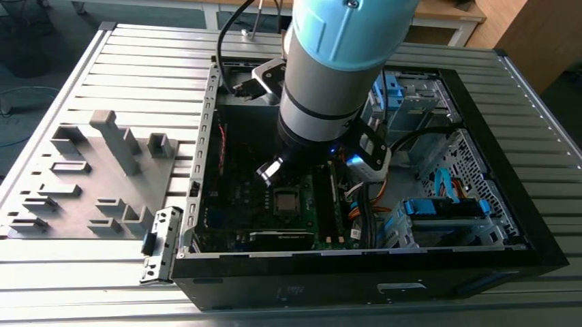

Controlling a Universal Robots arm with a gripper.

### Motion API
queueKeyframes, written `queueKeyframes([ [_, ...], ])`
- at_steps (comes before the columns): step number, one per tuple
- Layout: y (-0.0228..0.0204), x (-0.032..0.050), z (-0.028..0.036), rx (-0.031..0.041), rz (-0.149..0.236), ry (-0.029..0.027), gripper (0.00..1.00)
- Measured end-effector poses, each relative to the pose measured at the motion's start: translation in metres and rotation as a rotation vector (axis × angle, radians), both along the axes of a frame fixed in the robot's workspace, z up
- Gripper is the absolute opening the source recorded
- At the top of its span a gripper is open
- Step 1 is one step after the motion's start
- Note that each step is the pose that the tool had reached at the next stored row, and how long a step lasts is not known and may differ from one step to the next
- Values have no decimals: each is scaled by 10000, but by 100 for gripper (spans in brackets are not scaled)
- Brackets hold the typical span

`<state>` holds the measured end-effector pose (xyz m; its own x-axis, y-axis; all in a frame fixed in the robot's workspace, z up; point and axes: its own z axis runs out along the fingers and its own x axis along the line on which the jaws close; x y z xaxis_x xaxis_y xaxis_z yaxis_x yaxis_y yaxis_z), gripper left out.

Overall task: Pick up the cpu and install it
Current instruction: 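Install the first cpu locking lever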

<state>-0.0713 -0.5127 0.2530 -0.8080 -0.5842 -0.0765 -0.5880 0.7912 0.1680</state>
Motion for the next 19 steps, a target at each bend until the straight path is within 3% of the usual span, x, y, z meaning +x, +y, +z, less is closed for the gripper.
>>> queueKeyframes([
  [6, 3, 0, 74, 3, 10, -1, 11],
  [10, 22, -1, 89, 4, 11, -1, 11],
  [14, 108, 0, 89, 5, 13, -2, 11],
  [19, 254, 1, 89, 4, 16, -2, 11],
])
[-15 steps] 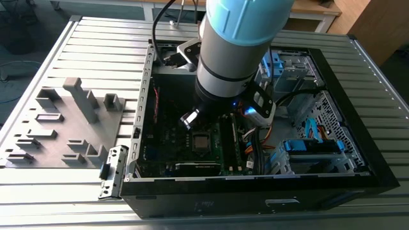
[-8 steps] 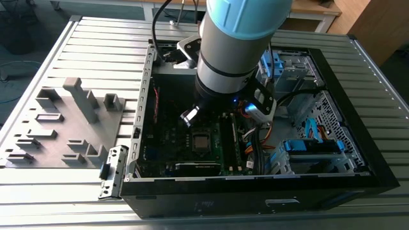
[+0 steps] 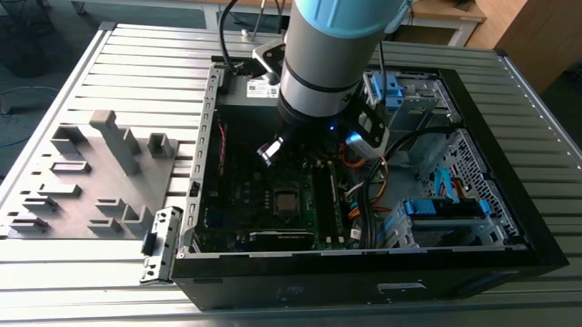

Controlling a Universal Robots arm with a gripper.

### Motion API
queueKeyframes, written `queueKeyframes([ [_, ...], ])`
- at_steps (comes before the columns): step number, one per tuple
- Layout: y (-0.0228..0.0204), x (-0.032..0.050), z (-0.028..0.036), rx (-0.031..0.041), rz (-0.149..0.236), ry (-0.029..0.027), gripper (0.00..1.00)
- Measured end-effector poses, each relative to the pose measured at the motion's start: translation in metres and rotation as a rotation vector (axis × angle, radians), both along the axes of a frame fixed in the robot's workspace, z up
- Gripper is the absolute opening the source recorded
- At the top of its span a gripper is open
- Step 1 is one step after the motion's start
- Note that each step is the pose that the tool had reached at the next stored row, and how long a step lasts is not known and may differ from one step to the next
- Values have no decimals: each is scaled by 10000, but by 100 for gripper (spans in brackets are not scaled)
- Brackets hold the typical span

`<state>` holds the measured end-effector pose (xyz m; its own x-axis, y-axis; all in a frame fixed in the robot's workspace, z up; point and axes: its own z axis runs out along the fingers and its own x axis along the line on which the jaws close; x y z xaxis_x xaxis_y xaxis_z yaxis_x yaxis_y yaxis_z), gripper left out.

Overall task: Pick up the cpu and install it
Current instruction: 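Install the first cpu locking lever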

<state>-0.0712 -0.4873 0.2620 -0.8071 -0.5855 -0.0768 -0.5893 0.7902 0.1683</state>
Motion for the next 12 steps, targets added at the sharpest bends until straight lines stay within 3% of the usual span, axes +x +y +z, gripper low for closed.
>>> queueKeyframes([
  [7, 116, 18, 0, 0, 10, 0, 11],
  [12, 152, 59, -1, 0, 24, 1, 11],
])
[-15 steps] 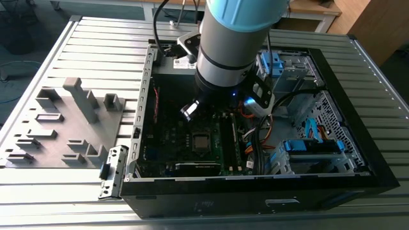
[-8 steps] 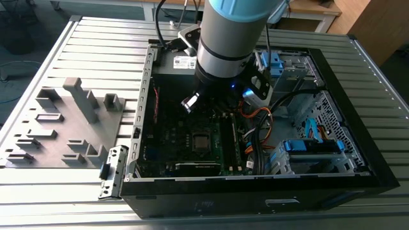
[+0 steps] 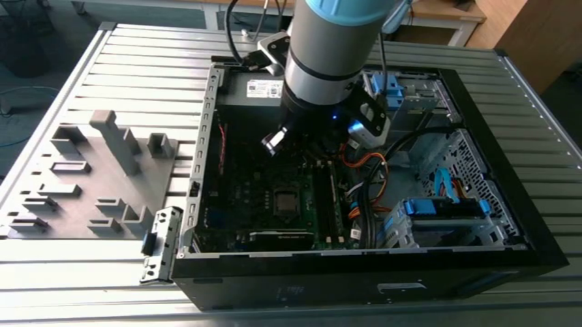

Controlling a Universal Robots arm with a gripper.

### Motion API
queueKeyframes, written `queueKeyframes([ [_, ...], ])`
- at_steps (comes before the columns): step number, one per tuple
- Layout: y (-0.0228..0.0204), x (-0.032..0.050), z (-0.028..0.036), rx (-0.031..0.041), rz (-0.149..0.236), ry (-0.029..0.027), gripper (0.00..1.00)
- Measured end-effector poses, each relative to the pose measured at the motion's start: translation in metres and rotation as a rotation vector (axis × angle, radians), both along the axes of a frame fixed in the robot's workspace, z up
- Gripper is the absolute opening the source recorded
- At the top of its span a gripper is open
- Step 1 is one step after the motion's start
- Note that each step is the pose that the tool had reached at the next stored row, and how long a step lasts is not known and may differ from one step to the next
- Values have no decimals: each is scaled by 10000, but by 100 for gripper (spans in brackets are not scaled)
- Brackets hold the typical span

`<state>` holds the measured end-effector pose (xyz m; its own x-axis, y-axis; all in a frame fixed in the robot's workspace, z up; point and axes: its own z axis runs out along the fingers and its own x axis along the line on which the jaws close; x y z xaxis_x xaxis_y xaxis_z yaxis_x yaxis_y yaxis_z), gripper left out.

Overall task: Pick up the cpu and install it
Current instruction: 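Install the first cpu locking lever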

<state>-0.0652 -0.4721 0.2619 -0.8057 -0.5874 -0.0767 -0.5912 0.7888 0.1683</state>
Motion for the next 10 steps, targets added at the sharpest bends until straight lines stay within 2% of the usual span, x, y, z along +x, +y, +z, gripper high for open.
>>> queueKeyframes([
  [6, 18, 65, -2, 8, 84, 0, 11],
  [10, 19, 79, -5, 12, 327, -1, 11],
])
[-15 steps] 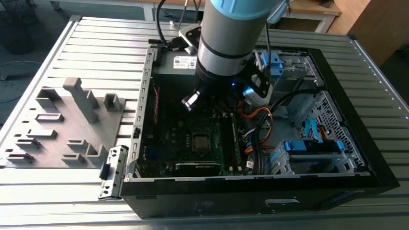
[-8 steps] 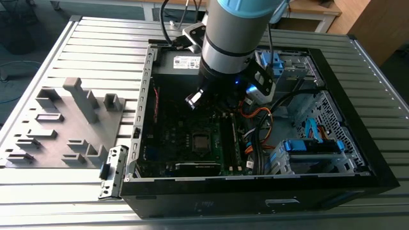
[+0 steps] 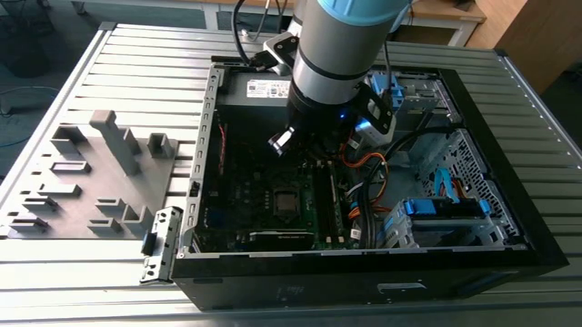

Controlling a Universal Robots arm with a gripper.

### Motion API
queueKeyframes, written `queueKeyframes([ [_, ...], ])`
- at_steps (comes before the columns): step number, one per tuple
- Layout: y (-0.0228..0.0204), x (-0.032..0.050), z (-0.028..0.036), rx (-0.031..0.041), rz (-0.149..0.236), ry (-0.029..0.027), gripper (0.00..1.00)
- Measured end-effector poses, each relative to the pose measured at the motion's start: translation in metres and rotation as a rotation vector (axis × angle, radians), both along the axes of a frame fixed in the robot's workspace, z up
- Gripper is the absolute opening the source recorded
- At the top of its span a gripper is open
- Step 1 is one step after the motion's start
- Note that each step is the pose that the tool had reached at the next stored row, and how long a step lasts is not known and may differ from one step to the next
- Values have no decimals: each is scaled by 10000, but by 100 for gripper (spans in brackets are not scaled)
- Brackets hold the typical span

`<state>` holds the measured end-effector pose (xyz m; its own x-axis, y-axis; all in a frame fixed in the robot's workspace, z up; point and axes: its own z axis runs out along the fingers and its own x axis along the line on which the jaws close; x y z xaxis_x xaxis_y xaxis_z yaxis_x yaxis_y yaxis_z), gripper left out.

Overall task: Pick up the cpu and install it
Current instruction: 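Install the first cpu locking lever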

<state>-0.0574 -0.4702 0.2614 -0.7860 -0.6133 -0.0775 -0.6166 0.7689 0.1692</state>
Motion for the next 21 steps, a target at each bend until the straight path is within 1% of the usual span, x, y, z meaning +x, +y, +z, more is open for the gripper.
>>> queueKeyframes([
  [2, 1, 3, 0, 2, 74, -1, 11],
  [13, 1, 10, -1, 8, 81, -1, 11],
  [15, 1, 11, 1, 29, 83, 1, 11],
  [19, 1, 14, 0, 140, 115, 0, 11],
  [21, 2, 23, -7, 150, 138, -2, 11],
])
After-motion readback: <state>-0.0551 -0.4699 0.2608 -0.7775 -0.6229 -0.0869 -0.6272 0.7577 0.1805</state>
